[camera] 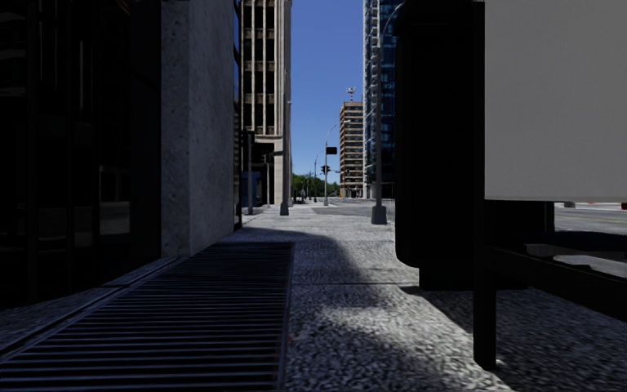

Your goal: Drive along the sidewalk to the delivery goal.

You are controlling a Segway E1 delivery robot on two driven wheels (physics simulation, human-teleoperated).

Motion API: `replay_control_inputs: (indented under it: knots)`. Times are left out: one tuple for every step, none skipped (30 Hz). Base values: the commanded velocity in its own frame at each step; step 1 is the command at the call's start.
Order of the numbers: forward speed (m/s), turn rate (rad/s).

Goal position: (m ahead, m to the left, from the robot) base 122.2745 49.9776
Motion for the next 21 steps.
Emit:
replay_control_inputs:
  knots:
    - [2.0,0.0]
    - [2.0,0.0]
    - [2.0,0.0]
    - [2.0,0.0]
    - [2.0,0.0]
    - [2.0,0.0]
    - [2.0,0.0]
    - [2.0,0.0]
    - [2.0,0.0]
    - [2.0,0.0]
    - [2.0,0.0]
    - [2.0,0.0]
    - [2.0,0.0]
    - [2.0,0.0]
    - [2.0,0.03]
    - [2.0,0.45]
    - [2.0,0.52]
    - [2.0,0.44]
    - [2.0,0.02]
    - [2.0,0.0]
    - [2.0,0.0]
